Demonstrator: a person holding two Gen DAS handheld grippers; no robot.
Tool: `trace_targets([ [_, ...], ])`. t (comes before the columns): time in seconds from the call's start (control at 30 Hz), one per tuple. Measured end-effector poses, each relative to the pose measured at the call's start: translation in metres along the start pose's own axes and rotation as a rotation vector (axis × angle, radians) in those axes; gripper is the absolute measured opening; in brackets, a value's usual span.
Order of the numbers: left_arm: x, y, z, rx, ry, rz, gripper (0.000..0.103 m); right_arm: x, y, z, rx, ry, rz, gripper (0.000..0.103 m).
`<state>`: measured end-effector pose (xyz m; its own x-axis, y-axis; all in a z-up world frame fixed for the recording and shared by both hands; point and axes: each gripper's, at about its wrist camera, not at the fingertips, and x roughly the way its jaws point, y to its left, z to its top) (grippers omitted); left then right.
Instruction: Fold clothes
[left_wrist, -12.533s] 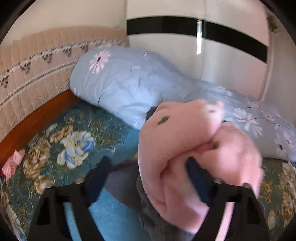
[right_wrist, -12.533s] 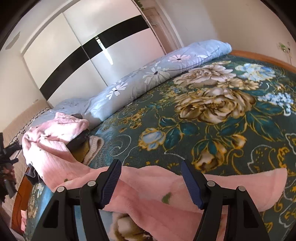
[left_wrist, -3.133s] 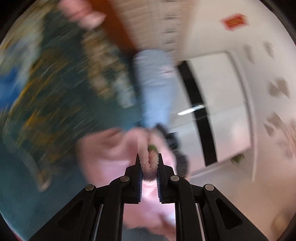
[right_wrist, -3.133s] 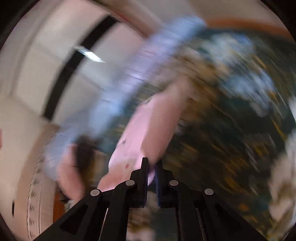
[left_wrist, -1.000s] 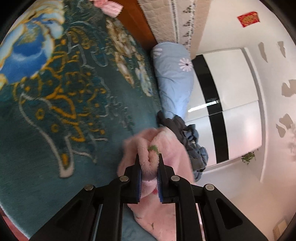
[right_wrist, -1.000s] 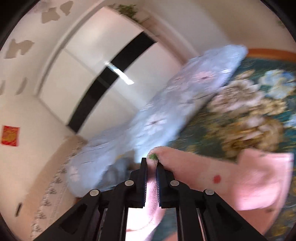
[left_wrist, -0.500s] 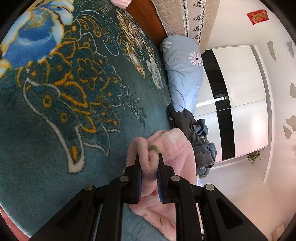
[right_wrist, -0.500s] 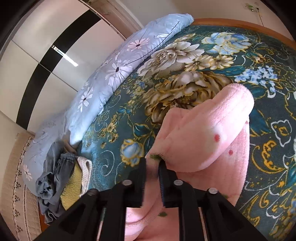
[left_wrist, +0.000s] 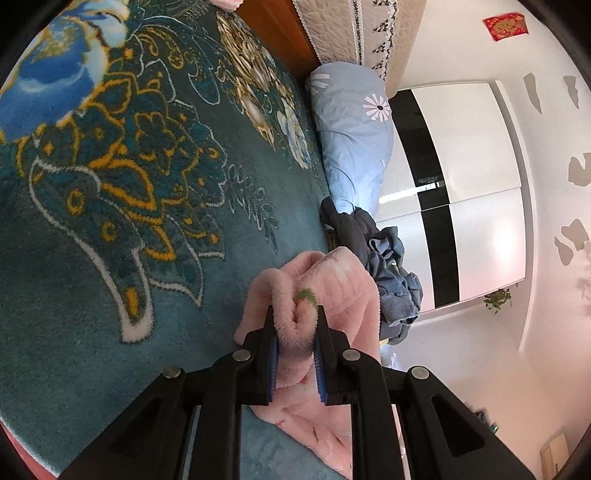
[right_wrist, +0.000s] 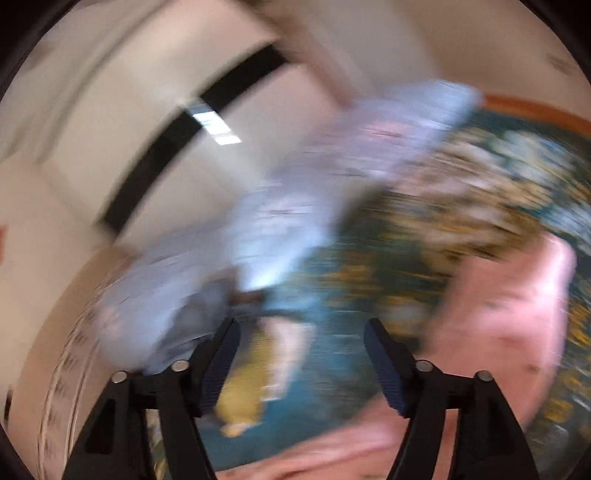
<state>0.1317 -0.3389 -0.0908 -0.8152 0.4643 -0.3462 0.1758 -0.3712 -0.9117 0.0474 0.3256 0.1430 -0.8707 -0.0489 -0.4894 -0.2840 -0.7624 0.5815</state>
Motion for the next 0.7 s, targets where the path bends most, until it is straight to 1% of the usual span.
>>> trace_targets([
  [0.03,0.001,0.001,0.000,-0.005,0.004,0.000,0.018,0.012,0.024,-0.012,-0.051,0.042,0.065,0.076],
  [0.07,0.001,0.001,-0.001,-0.010,0.009,-0.002,0.018,0.028,0.050,-0.030,-0.112,0.118,0.125,0.076],
  [0.1,0.001,0.002,-0.001,-0.014,0.011,-0.004,0.018,0.048,0.078,-0.051,-0.181,0.212,0.181,0.076],
  [0.13,0.001,0.002,-0.001,-0.018,0.011,-0.007,0.018,0.069,0.108,-0.080,-0.266,0.312,0.222,0.076],
  [0.17,0.001,0.003,-0.001,-0.021,0.011,-0.010,0.018,0.089,0.135,-0.113,-0.349,0.399,0.239,0.076],
  [0.27,-0.002,0.002,0.000,-0.015,0.013,-0.010,0.018,0.142,0.194,-0.202,-0.516,0.615,0.265,0.076],
  [0.3,-0.003,0.001,0.000,-0.011,0.015,-0.010,0.018,0.161,0.212,-0.231,-0.559,0.679,0.263,0.076],
  [0.33,-0.004,0.001,0.001,-0.006,0.019,-0.009,0.018,0.176,0.225,-0.253,-0.586,0.721,0.257,0.076],
  [0.37,-0.006,0.000,0.002,-0.001,0.023,-0.007,0.018,0.188,0.235,-0.270,-0.608,0.752,0.255,0.076],
  [0.43,-0.009,-0.001,0.004,0.008,0.027,-0.006,0.018,0.214,0.260,-0.307,-0.704,0.806,0.228,0.075],
  [0.53,-0.013,-0.001,0.008,0.013,0.029,-0.007,0.018,0.239,0.286,-0.345,-0.862,0.853,0.198,0.075],
  [0.63,-0.012,0.002,0.009,-0.009,0.034,-0.010,0.018,0.255,0.295,-0.356,-0.957,0.864,0.183,0.074],
  [0.67,-0.010,0.003,0.009,-0.014,0.042,-0.005,0.018,0.260,0.293,-0.356,-0.961,0.866,0.176,0.074],
  [0.7,-0.007,0.003,0.009,-0.019,0.051,0.000,0.018,0.265,0.287,-0.352,-0.930,0.865,0.165,0.074],
])
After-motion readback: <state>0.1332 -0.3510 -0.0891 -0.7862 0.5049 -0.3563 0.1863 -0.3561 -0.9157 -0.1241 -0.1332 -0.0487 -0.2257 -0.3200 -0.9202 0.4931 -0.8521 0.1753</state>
